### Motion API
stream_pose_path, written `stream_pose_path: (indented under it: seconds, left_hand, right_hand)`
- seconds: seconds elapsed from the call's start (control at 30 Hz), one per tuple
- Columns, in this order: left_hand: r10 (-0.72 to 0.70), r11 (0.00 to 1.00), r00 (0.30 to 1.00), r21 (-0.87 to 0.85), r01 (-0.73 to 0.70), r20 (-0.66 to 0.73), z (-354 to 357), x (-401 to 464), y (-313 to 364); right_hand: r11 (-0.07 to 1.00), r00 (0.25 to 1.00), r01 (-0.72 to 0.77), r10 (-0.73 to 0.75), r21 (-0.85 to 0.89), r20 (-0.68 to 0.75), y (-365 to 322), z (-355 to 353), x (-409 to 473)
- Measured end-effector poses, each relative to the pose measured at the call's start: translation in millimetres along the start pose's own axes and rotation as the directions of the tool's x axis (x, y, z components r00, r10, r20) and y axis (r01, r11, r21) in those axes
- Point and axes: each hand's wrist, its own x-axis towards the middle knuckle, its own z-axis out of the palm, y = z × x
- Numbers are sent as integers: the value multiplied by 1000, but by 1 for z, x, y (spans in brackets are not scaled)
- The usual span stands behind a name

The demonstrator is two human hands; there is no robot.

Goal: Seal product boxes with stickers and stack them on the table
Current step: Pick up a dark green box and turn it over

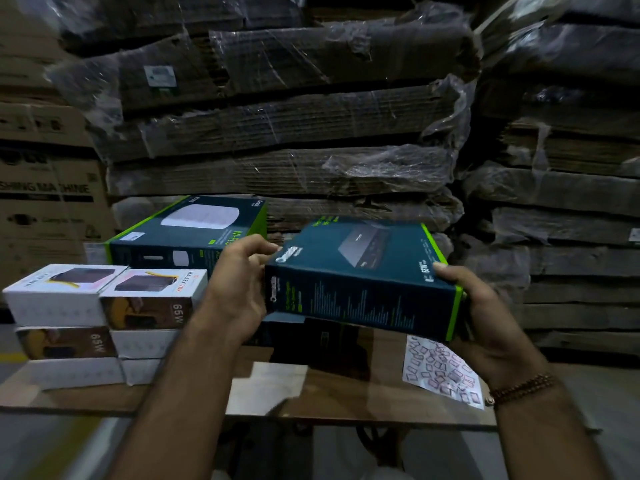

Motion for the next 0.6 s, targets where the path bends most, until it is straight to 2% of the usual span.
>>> stream_pose_path:
  seconds: [0.07,0.17,0.27,0.4,0.6]
  left_hand:
    - [-62,998,998,5,62,9,-1,-1,-4]
    - [-91,991,996,100,92,-14,2,-2,-13]
    - [-73,977,996,198,83,-56,2,1,-21]
    - [-43,978,991,195,67,-125,-2,9,-28]
    - [-65,967,998,248,60,14,-8,12,-34]
  right_hand:
    - [1000,999,5,-4,-14,42,5,0,-2]
    - [998,999,20,-18,-62,39,8,-3,-2]
    - [993,999,24,-21,-117,27,8,-8,-3]
    - [976,999,40,-41,-214,0,14,-22,8]
    - [956,991,48,-81,-289,-104,20,-36,24]
